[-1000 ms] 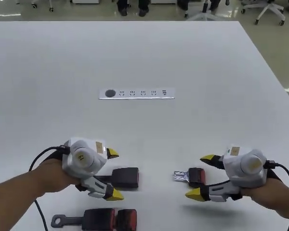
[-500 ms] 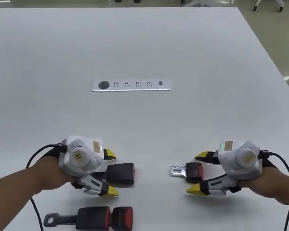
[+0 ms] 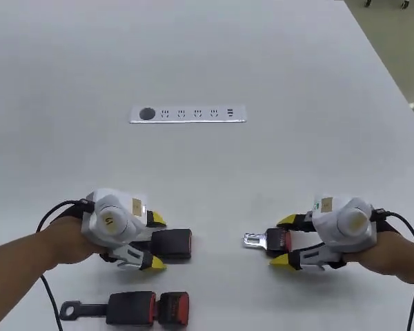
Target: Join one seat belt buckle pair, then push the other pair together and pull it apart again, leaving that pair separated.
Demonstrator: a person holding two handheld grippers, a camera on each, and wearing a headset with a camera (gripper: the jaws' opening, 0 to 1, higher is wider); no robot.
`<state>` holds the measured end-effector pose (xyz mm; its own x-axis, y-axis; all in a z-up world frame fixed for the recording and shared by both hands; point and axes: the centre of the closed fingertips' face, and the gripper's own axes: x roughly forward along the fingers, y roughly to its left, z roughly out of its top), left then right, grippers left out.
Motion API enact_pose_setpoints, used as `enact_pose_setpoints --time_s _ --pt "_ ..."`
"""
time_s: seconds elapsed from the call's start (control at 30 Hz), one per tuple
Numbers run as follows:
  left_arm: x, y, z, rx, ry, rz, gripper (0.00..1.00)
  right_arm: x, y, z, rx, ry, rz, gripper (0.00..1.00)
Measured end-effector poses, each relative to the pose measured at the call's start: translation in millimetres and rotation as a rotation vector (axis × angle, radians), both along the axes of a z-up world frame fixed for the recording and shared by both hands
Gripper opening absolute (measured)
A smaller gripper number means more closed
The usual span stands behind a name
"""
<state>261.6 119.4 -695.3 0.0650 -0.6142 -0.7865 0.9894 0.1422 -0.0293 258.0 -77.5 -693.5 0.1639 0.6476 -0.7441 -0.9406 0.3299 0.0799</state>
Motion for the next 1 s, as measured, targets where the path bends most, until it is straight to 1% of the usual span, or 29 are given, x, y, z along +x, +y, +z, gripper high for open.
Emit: enact_pose_setpoints --time_s 0.07,0.13,0.17,0.23,0.3,0.33,0.47,0.67,0.73,1.0 --pt "-0.9 -1.9 1.0 -0.001 -0.001 0.005 0.43 0.6 -0.1 -1.0 -0.002 -0.004 0.008 0.41" --pt "-3.7 -3.4 2.0 -0.008 -0.002 -0.018 0.37 0.9 -0.6 -0.2 -0.003 -0.003 0.006 0.4" --pt "-3.7 -3.0 1.8 0.0 -0.006 -0.027 0.34 0.7 -0.7 0.2 -0.005 -0.004 0.009 0.39" --pt "-2.9 -3.7 2.1 -0.003 -0.007 -0.03 0.34 1.5 -1.7 0.1 -0.021 -0.019 0.025 0.36" --pt "-4.5 -4.4 2.7 0.001 -0.009 -0.038 0.34 1.2 -2.2 -0.1 -0.019 -0.014 0.031 0.35" --pt "-5.5 -4.7 2.8 0.002 -0.007 -0.04 0.34 0.6 -2.0 0.5 -0.024 -0.019 0.045 0.35" --pt "-6.2 -4.2 2.8 0.009 -0.006 -0.05 0.34 -0.9 -0.2 1.3 -0.025 -0.017 0.068 0.35" --pt "-7.1 -2.9 3.5 0.014 0.003 -0.041 0.33 -1.2 0.0 2.4 -0.01 -0.013 0.077 0.35" --pt "-8.6 -3.3 3.2 0.022 0.003 -0.043 0.33 -1.3 0.3 2.2 -0.008 -0.013 0.077 0.35" --pt "-7.5 -3.6 3.3 0.034 0.013 -0.03 0.33 -1.5 2.0 2.2 0.0 -0.017 0.084 0.34"
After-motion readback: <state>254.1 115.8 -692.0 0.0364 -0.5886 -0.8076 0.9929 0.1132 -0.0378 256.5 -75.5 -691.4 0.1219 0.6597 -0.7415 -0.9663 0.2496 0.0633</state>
